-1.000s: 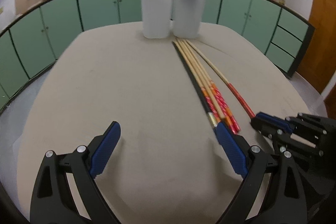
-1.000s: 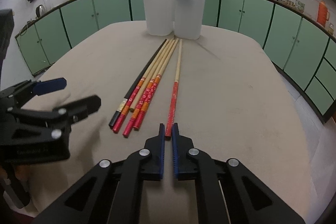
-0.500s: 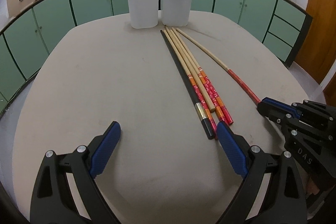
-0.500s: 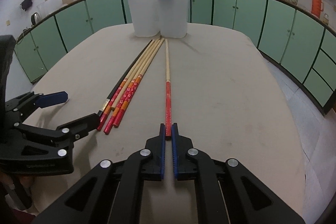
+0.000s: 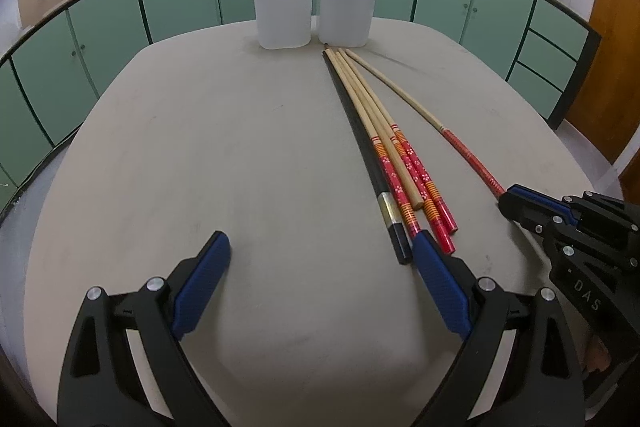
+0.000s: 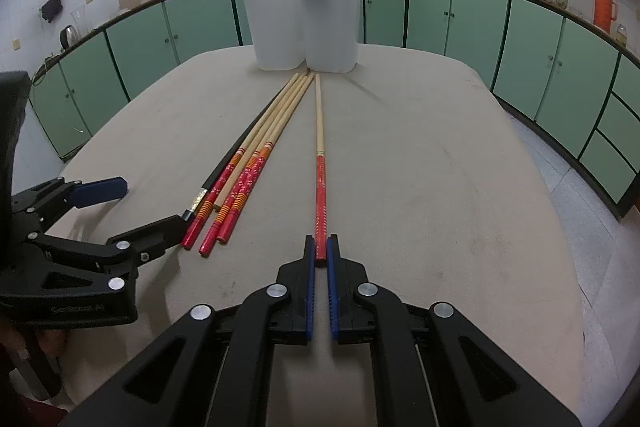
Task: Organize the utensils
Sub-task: 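Grasp a red-patterned chopstick with the right tool while the left tool grasps a black chopstick, then lift both chopsticks and carry them over the white holder with both tools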
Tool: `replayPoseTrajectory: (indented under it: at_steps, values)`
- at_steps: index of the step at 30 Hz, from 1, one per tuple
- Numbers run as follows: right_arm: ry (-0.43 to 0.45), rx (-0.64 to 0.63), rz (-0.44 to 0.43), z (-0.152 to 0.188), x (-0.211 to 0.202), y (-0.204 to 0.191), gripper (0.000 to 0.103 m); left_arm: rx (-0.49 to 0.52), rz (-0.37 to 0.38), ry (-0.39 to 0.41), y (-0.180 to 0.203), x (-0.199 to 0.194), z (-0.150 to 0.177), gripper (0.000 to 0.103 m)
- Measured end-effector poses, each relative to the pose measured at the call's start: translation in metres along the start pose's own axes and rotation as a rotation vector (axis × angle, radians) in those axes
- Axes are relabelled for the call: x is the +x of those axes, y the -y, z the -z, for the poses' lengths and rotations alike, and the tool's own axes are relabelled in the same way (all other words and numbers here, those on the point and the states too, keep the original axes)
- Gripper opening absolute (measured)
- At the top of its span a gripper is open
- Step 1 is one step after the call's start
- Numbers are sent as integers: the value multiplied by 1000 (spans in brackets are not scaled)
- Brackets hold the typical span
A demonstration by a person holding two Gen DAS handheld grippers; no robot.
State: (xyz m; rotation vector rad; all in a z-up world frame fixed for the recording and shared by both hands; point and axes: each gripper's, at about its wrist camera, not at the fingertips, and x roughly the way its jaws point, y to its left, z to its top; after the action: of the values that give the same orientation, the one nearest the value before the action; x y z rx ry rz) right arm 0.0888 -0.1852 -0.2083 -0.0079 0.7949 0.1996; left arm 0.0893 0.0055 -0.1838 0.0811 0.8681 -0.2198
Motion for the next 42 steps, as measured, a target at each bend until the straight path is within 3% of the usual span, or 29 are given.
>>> replayPoseTrajectory:
  at_steps: [5,9,14,17,20,22,24,30,42]
  values:
    - [0,0,0,0,0,0,6,-21,-39,7,-6,-2,0,89]
    - [1,0,0,0,0,0,6,-26,-34,-4,-6,-1,0,78]
    - [1,2,-2,0,1,0,7,-15,-32,1,-1,-1,1,74]
    - [1,1,0,0,2,0,7,-15,-25,9,2,-2,2,64]
    - [3,2,-1,1,1,0,6,-9,-15,24,5,-4,2,45]
    - [4,9,-9,0,1,1,6,-16,-4,31,5,-5,3,19]
    - [6,14,-14,0,1,2,6,-32,26,25,3,-5,2,6]
    - [46,16,-20,-6,-13,5,6,-37,27,47,1,-15,-1,6]
    - [238,-46,-14,-57,-81,10,6,9,-21,266,-1,-96,-45,6]
